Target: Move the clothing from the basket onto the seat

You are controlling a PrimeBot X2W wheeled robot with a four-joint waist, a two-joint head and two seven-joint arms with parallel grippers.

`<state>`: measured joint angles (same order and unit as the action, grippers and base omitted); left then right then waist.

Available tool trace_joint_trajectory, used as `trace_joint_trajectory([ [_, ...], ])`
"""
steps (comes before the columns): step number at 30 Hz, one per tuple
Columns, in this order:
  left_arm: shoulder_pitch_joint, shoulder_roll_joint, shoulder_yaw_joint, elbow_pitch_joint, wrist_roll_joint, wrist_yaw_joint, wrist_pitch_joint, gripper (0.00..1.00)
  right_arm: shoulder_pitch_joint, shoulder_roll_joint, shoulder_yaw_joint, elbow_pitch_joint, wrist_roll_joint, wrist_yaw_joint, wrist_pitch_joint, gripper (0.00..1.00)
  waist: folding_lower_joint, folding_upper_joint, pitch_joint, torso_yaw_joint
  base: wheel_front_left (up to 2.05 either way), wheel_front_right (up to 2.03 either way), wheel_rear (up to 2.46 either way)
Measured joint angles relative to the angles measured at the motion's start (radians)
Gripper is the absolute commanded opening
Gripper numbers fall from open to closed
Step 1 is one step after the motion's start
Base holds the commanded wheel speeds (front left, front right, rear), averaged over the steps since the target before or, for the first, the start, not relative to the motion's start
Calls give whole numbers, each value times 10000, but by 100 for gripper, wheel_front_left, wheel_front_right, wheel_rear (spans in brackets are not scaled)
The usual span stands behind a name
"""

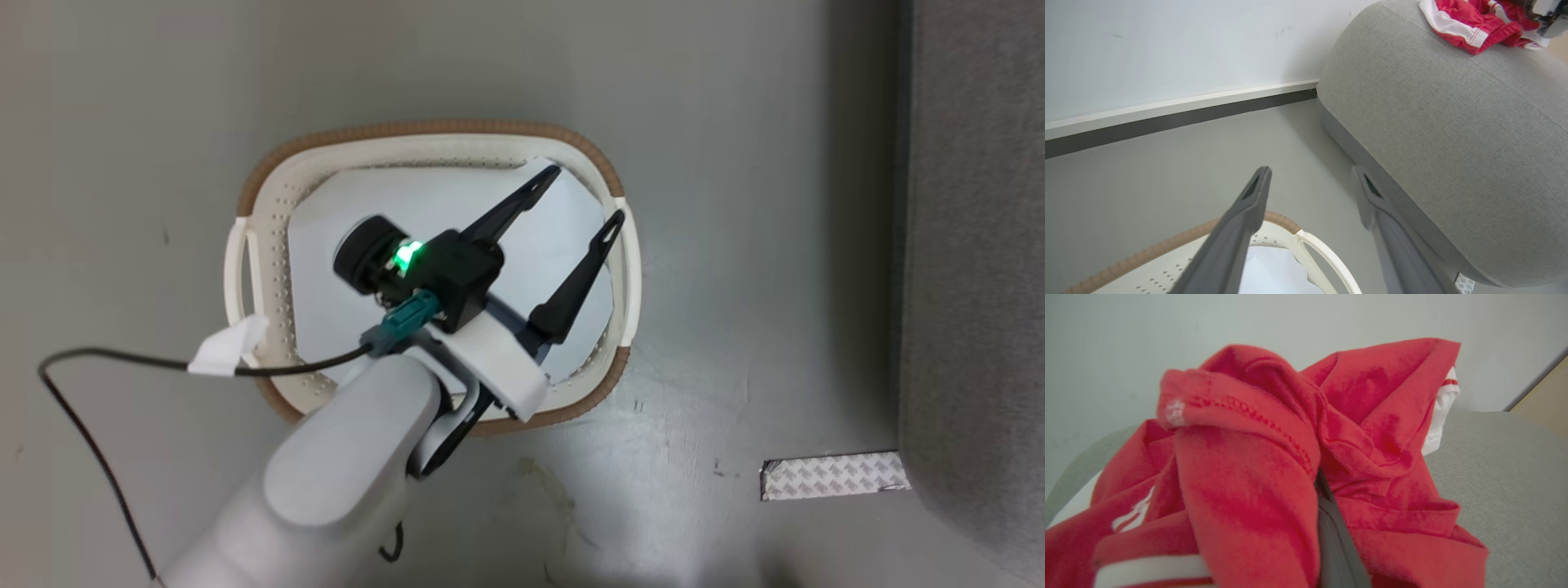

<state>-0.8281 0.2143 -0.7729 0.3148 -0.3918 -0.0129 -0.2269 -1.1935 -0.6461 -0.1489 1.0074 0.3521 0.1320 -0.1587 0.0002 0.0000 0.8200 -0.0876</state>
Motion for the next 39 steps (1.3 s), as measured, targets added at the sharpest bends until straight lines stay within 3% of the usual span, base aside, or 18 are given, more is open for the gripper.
trace_joint_trajectory([
  [1, 103, 44, 19, -23, -38, 38, -8, 100, 40, 98, -6, 77, 0, 0, -155, 91, 0, 0, -83, -27, 0, 0, 0],
  [2, 200, 92, 44, -33, -59, 52, -17, 100, 72, 161, -19, 138, 12, 0, -284, 100, 0, 0, -176, -55, 0, 0, 0],
  [11, 1141, 297, 493, 284, -502, 353, -263, 100, 2072, 550, 849, -941, 472, 0, -926, 100, -2, 0, -1675, -244, 0, 0, 0],
  [15, 1840, 322, 1022, 481, -717, 594, -349, 100, 3846, 798, 1028, -2167, 604, 0, -1026, 100, -4, 0, -2623, -252, 0, 0, 0],
  [19, 2784, 320, 1785, 430, -761, 836, -362, 100, 5890, 1283, 464, -4194, 414, 0, -1051, 100, -5, 0, -3655, -168, 0, 0, 0],
  [24, 4322, 253, 3053, 328, -729, 1168, -362, 100, 8693, 2740, -391, -6353, -456, 0, -1057, 100, -6, 0, -4941, 82, 0, 0, 0],
  [30, 6089, 65, 4646, 42, -397, 1174, -370, 100, 10947, 4518, -378, -8170, -1450, 0, -1057, 100, -7, 0, -6324, 488, 0, 0, 0],
  [34, 7217, -215, 5563, -113, -13, 832, -372, 100, 11936, 5392, -73, -8575, -1584, 0, -1057, 100, -6, 0, -7148, 734, 0, 0, 0],
  [39, 8333, -625, 6521, -337, 378, 418, -372, 100, 12870, 5776, 46, -8732, -1592, -2, -1057, 100, -6, 1, -8105, 953, 0, 0, 0],
])
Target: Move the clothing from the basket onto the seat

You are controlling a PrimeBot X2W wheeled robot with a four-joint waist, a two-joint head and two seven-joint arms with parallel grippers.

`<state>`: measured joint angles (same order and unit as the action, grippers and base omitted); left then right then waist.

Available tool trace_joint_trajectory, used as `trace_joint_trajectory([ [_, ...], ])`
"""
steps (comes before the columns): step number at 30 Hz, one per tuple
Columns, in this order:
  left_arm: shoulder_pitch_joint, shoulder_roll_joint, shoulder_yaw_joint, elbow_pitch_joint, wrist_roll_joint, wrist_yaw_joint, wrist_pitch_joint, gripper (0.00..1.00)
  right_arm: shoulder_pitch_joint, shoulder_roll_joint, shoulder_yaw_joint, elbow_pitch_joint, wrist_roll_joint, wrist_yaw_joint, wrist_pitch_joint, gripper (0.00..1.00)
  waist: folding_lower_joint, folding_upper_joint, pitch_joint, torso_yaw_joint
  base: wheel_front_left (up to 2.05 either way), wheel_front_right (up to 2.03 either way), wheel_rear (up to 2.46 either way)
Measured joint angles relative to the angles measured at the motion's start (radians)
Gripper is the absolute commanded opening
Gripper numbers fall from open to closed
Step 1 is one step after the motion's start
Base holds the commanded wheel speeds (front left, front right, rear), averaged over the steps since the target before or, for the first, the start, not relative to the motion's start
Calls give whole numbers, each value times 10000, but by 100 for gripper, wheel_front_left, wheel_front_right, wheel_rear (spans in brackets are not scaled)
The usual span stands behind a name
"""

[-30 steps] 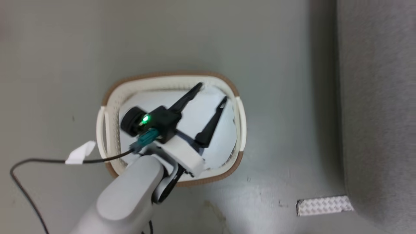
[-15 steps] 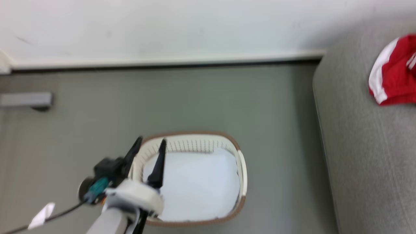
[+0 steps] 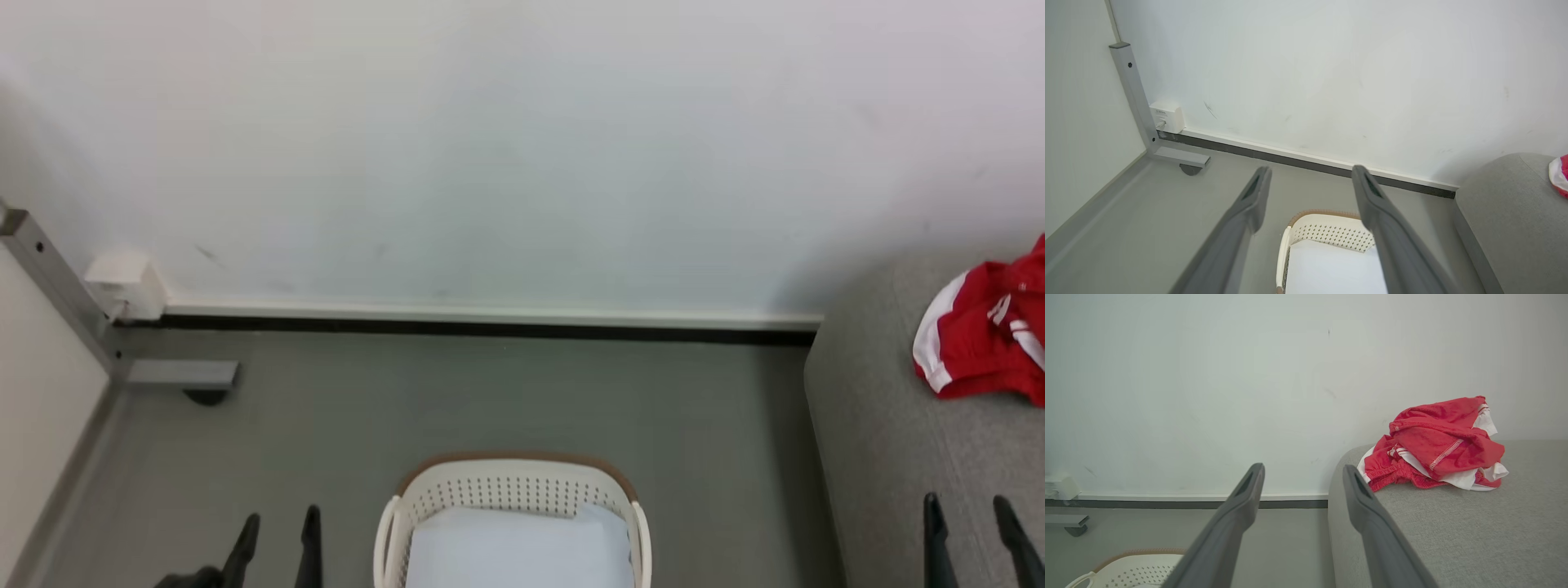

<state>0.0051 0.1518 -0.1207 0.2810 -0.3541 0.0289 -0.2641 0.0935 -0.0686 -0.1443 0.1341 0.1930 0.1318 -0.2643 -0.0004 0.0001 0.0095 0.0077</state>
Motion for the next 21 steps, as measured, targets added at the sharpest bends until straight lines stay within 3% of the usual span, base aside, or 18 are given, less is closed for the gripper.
trace_joint_trajectory([
  [10, 558, -617, 1078, -146, 968, -727, 0, 100, 520, 171, 249, 322, -134, 2, 0, 100, 3, 0, -680, 231, 0, 0, 0],
  [21, 550, -924, 1578, -92, 1475, -1049, 0, 100, 507, 176, 466, 523, 12, 0, 0, 100, 5, 0, -682, 218, 0, 0, 0],
])
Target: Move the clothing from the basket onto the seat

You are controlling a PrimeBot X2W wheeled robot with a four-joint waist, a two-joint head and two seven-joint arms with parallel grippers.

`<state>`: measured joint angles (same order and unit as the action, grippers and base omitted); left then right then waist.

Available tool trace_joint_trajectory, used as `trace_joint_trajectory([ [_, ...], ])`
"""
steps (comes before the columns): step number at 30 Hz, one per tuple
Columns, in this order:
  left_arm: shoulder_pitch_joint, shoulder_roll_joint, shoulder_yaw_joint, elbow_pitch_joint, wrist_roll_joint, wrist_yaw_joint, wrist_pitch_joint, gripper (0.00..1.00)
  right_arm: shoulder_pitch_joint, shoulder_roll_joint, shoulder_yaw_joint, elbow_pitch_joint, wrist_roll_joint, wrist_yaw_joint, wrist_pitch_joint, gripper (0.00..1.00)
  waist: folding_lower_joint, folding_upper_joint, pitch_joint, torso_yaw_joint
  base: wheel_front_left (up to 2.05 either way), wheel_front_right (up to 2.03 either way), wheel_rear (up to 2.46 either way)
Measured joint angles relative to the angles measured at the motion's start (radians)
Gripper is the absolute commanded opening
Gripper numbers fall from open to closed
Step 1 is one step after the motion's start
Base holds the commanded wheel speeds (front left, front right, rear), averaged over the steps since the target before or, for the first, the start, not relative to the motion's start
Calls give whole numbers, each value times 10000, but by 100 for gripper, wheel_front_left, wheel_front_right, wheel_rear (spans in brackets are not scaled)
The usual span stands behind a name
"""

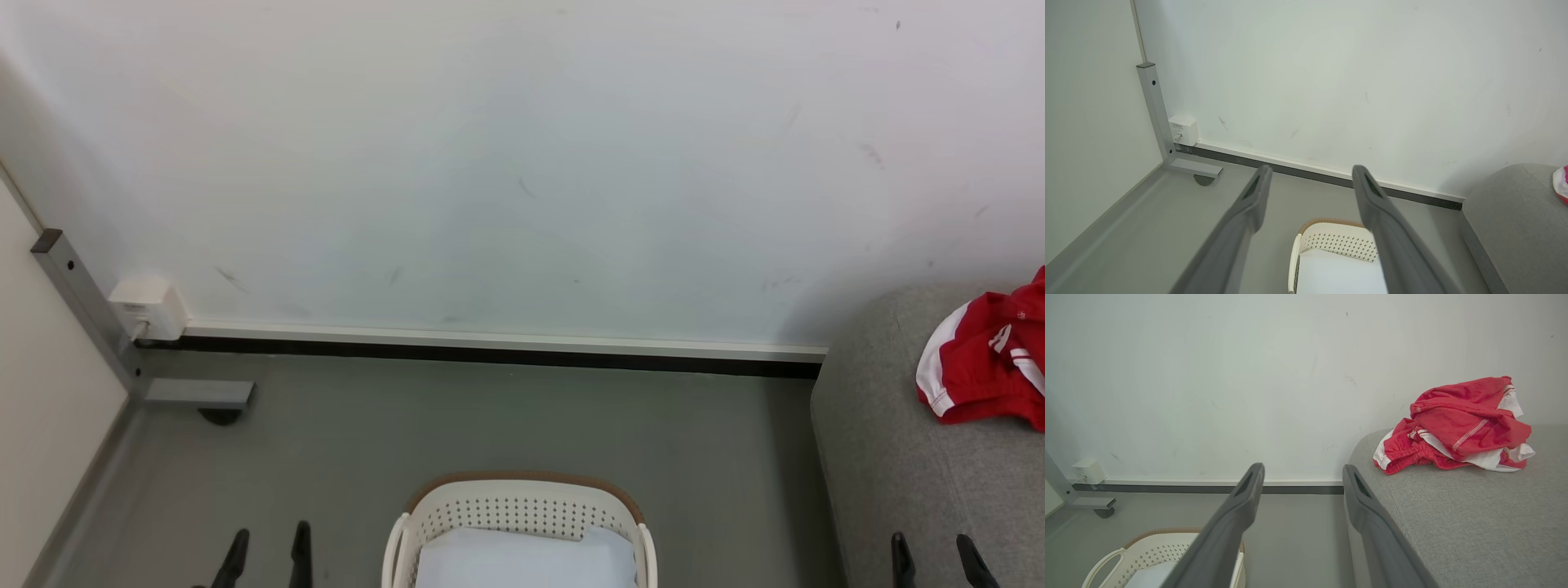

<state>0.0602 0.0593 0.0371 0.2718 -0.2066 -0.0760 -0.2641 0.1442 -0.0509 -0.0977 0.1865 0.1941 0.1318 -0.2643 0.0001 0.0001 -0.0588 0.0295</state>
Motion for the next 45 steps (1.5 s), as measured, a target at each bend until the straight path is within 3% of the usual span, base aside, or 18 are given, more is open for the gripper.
trace_joint_trajectory([
  [9, -11, -77, 123, 207, 113, -153, 0, 100, -21, 4, 134, 86, 56, 2, 0, 100, 0, 0, 1, 0, 0, 0, 0],
  [10, 20, -107, 107, 309, 113, -155, 2, 0, -7, 12, 150, 136, 59, 2, 0, 0, 0, 0, -2, -2, 0, 0, 0],
  [16, 143, -226, 121, 738, -146, -157, 188, 0, 56, 142, 165, 546, 384, 2, 161, 0, 0, 0, 10, -6, 0, 0, 0],
  [45, -377, -217, 293, 393, -5068, -278, 1409, 0, -704, 134, 67, 560, 5210, 2, 1413, 0, 0, 0, 154, -75, 0, 0, 0],
])
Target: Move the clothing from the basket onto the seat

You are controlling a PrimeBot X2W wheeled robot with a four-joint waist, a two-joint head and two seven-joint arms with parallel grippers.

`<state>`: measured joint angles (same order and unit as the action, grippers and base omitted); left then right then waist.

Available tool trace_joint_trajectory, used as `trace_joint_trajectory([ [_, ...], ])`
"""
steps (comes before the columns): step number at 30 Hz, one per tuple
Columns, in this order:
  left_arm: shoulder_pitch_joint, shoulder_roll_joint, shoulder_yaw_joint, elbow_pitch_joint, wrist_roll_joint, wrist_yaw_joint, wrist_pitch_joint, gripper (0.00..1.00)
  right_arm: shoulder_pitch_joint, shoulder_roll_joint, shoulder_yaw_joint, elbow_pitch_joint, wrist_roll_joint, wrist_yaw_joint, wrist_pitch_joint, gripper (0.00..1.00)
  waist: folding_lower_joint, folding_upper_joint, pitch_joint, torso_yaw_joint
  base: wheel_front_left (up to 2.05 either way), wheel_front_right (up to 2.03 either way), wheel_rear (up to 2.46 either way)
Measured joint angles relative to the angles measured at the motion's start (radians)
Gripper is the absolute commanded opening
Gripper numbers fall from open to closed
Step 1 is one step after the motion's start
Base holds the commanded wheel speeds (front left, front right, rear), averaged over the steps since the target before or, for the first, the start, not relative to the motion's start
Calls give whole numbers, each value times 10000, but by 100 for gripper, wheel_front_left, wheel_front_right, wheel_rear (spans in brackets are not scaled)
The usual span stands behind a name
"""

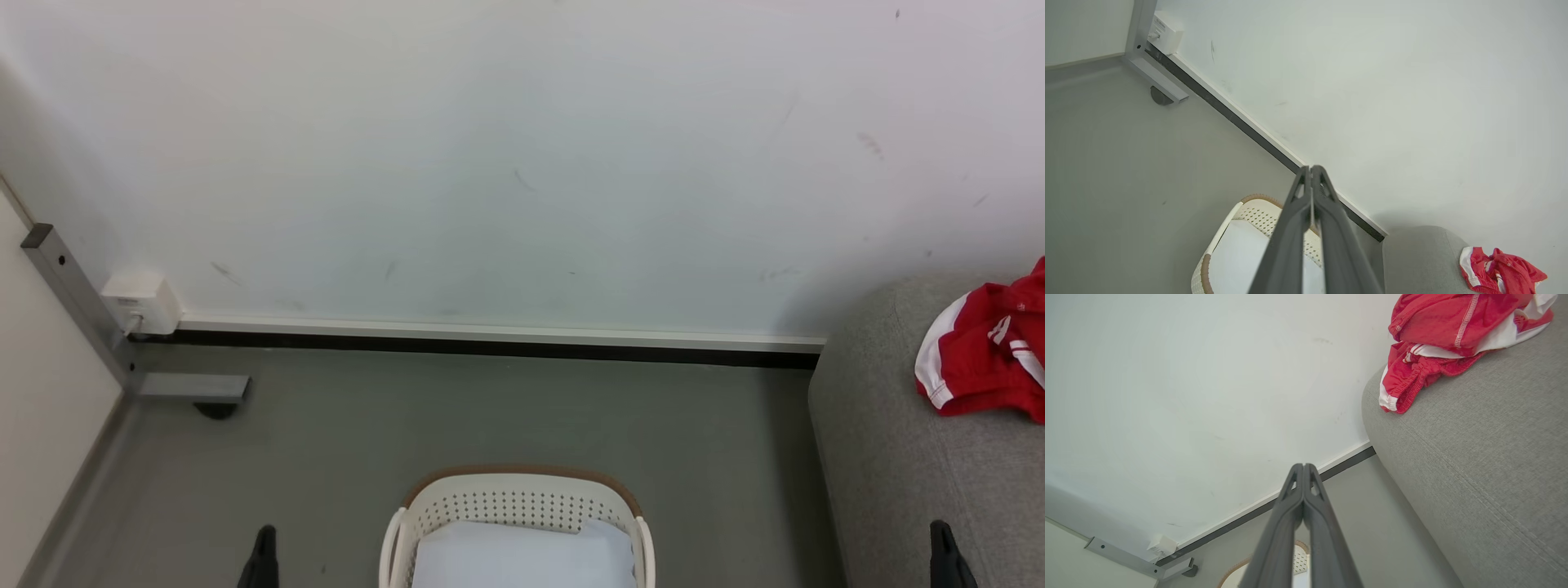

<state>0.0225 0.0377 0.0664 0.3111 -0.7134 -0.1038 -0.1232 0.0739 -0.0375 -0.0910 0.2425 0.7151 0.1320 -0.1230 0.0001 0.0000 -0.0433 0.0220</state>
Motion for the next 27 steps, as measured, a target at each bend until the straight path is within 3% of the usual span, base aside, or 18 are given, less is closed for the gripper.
trace_joint_trajectory([
  [27, -473, 23, 192, -238, -3283, -98, 894, 0, -698, -21, -84, 0, 3354, -2, 888, 0, 0, 0, 132, -62, 0, 0, 0],
])
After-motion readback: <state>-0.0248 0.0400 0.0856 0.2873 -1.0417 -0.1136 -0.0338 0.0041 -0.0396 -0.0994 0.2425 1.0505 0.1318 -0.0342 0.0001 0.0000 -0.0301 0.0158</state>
